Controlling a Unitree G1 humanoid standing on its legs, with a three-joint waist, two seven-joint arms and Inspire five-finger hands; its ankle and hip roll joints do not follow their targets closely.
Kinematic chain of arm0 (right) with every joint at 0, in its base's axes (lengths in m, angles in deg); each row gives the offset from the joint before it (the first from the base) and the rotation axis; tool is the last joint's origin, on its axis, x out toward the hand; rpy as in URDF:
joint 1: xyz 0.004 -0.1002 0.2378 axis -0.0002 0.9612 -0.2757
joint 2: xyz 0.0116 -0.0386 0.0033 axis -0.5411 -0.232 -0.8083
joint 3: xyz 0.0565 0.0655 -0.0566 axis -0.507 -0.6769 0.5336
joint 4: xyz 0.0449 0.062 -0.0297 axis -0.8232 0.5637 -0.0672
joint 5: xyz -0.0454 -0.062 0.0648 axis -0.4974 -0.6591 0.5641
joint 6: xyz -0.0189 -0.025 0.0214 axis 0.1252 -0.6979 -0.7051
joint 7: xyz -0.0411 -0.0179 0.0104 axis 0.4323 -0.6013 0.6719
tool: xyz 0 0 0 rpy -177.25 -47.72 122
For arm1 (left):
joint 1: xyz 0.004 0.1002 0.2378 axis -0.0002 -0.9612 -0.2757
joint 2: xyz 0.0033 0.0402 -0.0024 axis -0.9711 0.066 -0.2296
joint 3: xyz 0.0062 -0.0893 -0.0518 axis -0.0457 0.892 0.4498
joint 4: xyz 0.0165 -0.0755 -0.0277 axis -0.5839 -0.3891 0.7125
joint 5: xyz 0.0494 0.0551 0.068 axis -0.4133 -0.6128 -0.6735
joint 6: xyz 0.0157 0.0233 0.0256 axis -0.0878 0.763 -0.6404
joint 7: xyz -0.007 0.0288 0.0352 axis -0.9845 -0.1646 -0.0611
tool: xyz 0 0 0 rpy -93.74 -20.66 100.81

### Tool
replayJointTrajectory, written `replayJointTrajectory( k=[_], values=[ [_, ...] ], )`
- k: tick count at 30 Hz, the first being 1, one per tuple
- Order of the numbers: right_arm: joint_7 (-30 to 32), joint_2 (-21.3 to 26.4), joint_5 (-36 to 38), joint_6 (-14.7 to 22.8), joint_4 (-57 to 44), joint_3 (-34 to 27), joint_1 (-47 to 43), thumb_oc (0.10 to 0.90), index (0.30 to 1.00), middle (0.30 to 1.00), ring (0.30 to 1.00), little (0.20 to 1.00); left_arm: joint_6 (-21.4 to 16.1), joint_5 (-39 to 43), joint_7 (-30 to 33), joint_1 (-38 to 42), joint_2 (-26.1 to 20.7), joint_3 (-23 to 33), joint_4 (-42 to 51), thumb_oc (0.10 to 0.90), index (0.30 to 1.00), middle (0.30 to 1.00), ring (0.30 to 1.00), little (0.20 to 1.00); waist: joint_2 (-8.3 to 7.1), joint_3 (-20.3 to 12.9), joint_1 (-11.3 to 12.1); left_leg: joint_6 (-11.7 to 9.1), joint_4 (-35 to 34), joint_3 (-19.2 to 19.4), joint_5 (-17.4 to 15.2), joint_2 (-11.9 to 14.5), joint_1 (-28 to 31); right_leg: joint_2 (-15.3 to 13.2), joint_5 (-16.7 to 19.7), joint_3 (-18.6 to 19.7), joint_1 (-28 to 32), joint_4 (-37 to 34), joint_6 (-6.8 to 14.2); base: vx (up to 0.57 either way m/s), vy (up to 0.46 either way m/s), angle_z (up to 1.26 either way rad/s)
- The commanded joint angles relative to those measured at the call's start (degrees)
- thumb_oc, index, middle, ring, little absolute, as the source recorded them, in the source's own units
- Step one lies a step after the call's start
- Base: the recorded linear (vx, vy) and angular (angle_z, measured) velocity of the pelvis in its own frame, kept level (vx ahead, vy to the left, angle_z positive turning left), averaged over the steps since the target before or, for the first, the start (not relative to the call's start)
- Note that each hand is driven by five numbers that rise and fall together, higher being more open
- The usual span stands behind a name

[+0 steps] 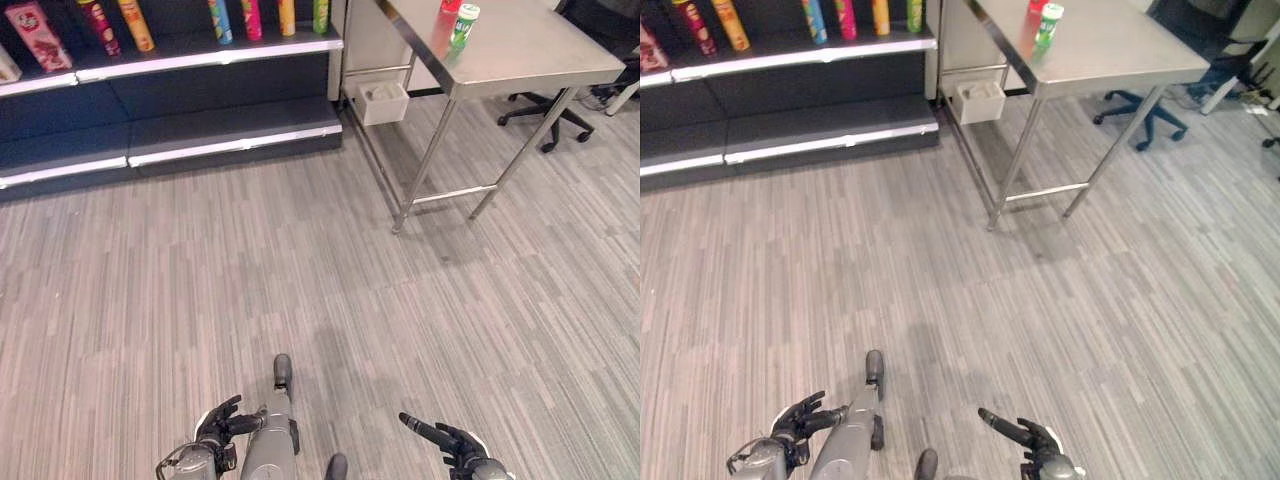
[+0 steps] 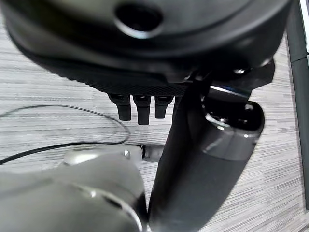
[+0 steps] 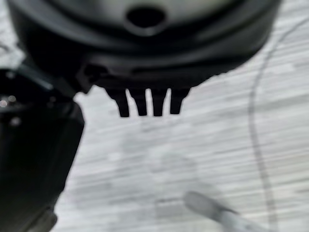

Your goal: Put the goods on the table back onto the shelves and tidy them up.

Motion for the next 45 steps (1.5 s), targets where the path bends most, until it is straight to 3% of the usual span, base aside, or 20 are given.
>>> replayJointTrajectory(
  k=[1,5,6,7,8,10,11,13,15,16,20,25,26,29,32,34,36,37,40,45],
  values=[
    [-0.4,0.5,-1.3,1.8,-3.4,0.3,1.3,0.8,0.9,0.9,0.9,0.9,-0.9,-1.0,1.8,-2.0,-2.6,-0.8,0.7,0.8,0.9,0.9,0.9,0.9,-3.15,-4.2,2.4,0.6,2.0,0.0,4.9,-1.2,0.9,-7.6,-1.0,-0.7,2.9,2.1,8.2,0.39,0.199,-0.55],
    [-1.1,-0.4,-2.0,1.6,-2.9,0.3,1.6,0.8,0.9,0.9,0.9,0.9,-1.0,-0.4,2.1,-1.9,-3.3,-0.2,1.5,0.8,0.9,0.9,0.9,0.9,-4.45,-5.1,2.5,3.1,3.0,1.0,1.2,-3.7,3.7,-11.0,1.8,0.1,0.0,11.5,10.8,0.27,0.198,-0.26],
    [-1.2,-0.5,-1.6,1.5,-2.9,-0.5,1.5,0.8,0.9,0.9,0.9,0.9,-0.7,-1.0,2.3,-1.3,-3.8,-0.5,2.3,0.8,0.9,0.9,0.9,0.9,-4.71,-4.5,1.4,5.0,3.6,1.4,-1.4,-5.8,6.1,-13.2,8.1,0.5,-4.4,22.3,13.1,0.23,0.239,-0.1],
    [-1.2,-0.4,-1.6,1.5,-2.9,-0.5,1.5,0.8,0.9,0.9,0.9,0.9,-0.7,-1.0,2.3,-1.3,-3.7,-0.5,2.3,0.8,0.9,0.9,0.9,0.9,-4.55,-4.7,1.6,5.0,3.7,1.4,-1.5,-5.6,5.8,-13.0,8.3,0.7,-4.6,22.2,13.0,0.21,0.303,-0.09],
    [-0.8,-0.4,-0.9,1.5,-2.9,-1.4,1.3,0.8,0.9,0.9,0.9,0.9,-0.7,-1.5,3.1,-0.5,-4.2,-0.8,3.0,0.8,0.9,0.9,0.9,0.9,-3.7,-3.2,0.0,6.7,3.2,1.3,-2.9,-6.7,9.0,-14.6,15.1,0.8,-9.3,32.6,13.4,0.07,0.138,0.05],
    [-0.5,-0.4,-0.7,1.6,-3.1,-1.8,1.5,0.8,0.9,0.9,0.9,0.9,-0.8,-1.7,3.3,-0.3,-4.4,-0.9,2.9,0.8,0.9,0.9,0.9,0.9,-2.61,-2.9,-0.5,7.1,2.4,1.5,-3.7,-6.5,10.6,-14.6,17.0,0.0,-11.3,36.1,13.3,0.17,0.203,0.16],
    [-0.1,-0.7,-0.7,1.5,-2.9,-2.4,1.7,0.8,0.9,0.9,0.9,0.9,-0.7,-2.2,3.8,0.1,-4.7,-0.9,3.4,0.8,0.9,0.9,0.9,0.9,-0.87,-2.4,-1.3,7.5,0.7,1.9,-5.4,-5.9,14.3,-18.2,17.1,-4.4,-15.9,40.8,13.3,0.33,0.224,0.02],
    [0.2,-0.5,-0.9,1.4,-2.6,-2.8,2.0,0.8,0.9,0.9,0.9,0.9,-0.9,-3.1,4.2,0.4,-5.0,-1.2,3.8,0.8,0.9,0.9,0.9,0.9,-0.41,-1.8,-2.4,6.8,0.3,1.7,-7.1,-6.0,16.7,-22.0,13.4,-10.3,-17.1,34.7,12.3,0.33,0.077,-0.08],
    [0.3,-0.3,-0.9,1.3,-2.5,-3.0,2.0,0.8,0.9,0.9,0.9,0.9,-1.0,-3.6,4.2,0.5,-5.2,-1.5,3.9,0.8,0.9,0.9,0.9,0.9,-0.15,-1.4,-2.8,6.4,0.3,1.4,-7.8,-5.8,17.5,-21.7,12.0,-11.8,-17.8,30.2,11.7,0.27,-0.093,0.09],
    [0.6,0.2,-0.5,1.0,-2.2,-3.6,2.1,0.8,0.9,0.9,0.9,0.9,-1.1,-4.6,4.3,1.3,-5.6,-2.2,4.1,0.8,0.9,0.9,0.9,0.9,-0.78,-0.7,-4.4,5.1,0.3,0.5,-9.9,-6.1,20.3,-18.8,13.5,-11.9,-20.0,12.4,12.4,0.36,-0.173,0.36],
    [0.3,0.0,-0.7,0.9,-0.9,-3.8,3.1,0.8,0.9,0.9,0.9,0.9,-1.9,-5.2,4.4,2.8,-5.3,-2.4,4.5,0.8,0.9,0.9,0.9,0.9,-2.47,-0.4,-6.7,3.6,0.3,-2.2,-13.0,-6.7,24.5,-16.6,20.0,-6.3,-23.7,0.3,15.3,0.39,-0.169,0.3],
    [0.3,0.7,0.3,0.9,1.9,-4.2,3.9,0.8,0.9,0.9,0.9,0.9,-1.9,-3.7,3.9,2.6,-3.3,-4.3,5.2,0.8,0.9,0.9,0.9,0.9,-1.83,-2.1,-8.0,1.2,1.3,-5.1,-14.8,-2.6,27.7,-15.5,18.5,-9.0,-20.5,3.5,13.0,0.39,-0.287,0.79],
    [0.4,1.4,0.6,1.3,1.1,-3.8,3.6,0.8,0.9,0.9,0.9,0.9,-1.9,-2.5,3.5,1.5,-2.5,-4.3,5.7,0.8,0.9,0.9,0.9,0.9,-1.71,-2.2,-7.8,-0.3,7.1,-5.7,-16.3,-0.9,26.1,-14.1,16.4,-10.5,-17.9,2.3,11.4,0.32,-0.354,0.53],
    [0.3,2.1,1.0,1.5,-0.2,-3.3,3.0,0.8,0.9,0.9,0.9,0.9,-1.7,-1.0,3.2,0.6,-2.0,-3.9,6.3,0.8,0.9,0.9,0.9,0.9,-1.92,-1.1,-6.8,-1.9,19.7,-6.2,-14.0,-0.6,21.4,-12.6,13.8,-11.0,-15.1,1.5,9.3,0.17,-0.248,0.11],
    [0.8,3.2,1.5,1.6,-2.4,-2.8,1.8,0.8,0.9,0.9,0.9,0.9,-1.3,0.1,3.3,0.4,-1.8,-4.1,7.7,0.8,0.9,0.9,0.9,0.9,-2.54,1.8,-5.7,-2.5,35.4,-7.6,-7.4,0.0,12.9,-11.8,11.7,-11.5,-12.7,1.3,6.8,0.03,-0.195,-0.17],
    [0.9,3.6,1.8,1.3,-2.6,-2.6,1.5,0.8,0.9,0.9,0.9,0.9,-1.3,0.0,3.4,0.3,-1.7,-4.5,7.3,0.8,0.9,0.9,0.9,0.9,-2.62,2.7,-5.3,-2.0,37.9,-6.0,-6.3,1.4,9.4,-11.4,10.4,-12.0,-11.3,1.1,6.2,0.08,-0.113,0.14],
    [0.8,3.8,2.1,1.3,-2.9,-2.4,1.3,0.8,0.9,0.9,0.9,0.9,-1.2,0.3,3.2,0.3,-1.4,-4.6,7.1,0.8,0.9,0.9,0.9,0.9,-2.43,2.9,-4.7,-1.5,33.4,-3.5,-7.8,3.3,7.8,-11.3,9.7,-12.0,-10.1,0.6,6.6,0.19,0.007,0.18],
    [0.9,3.8,2.0,1.4,-3.1,-2.3,1.3,0.8,0.9,0.9,0.9,0.9,-1.0,-0.1,3.2,0.1,-1.4,-4.7,6.9,0.8,0.9,0.9,0.9,0.9,-2.49,2.4,-4.4,-1.3,23.1,-1.8,-8.3,4.7,7.6,-11.7,9.2,-11.8,-9.6,0.3,7.8,0.27,0.106,0.11],
    [0.9,4.0,1.2,1.6,-2.9,-1.6,1.0,0.8,0.9,0.9,0.9,0.9,-1.0,0.1,3.5,0.1,-1.7,-4.5,7.2,0.8,0.9,0.9,0.9,0.9,-0.78,1.8,-2.7,-2.5,8.5,-6.6,-1.7,4.9,6.9,-10.4,7.8,-10.3,-8.6,0.3,8.5,0.23,0.145,-0.14],
    [0.8,3.3,0.4,1.6,-0.9,-1.9,1.5,0.8,0.9,0.9,0.9,0.9,-1.4,0.4,3.6,0.1,-1.0,-4.8,5.2,0.8,0.9,0.9,0.9,0.9,0.06,-0.2,-2.7,-3.3,3.5,-10.2,-2.7,3.2,11.2,-11.2,7.4,-7.7,-6.5,0.3,9.5,0.18,0.189,-0.63]
  ],
)
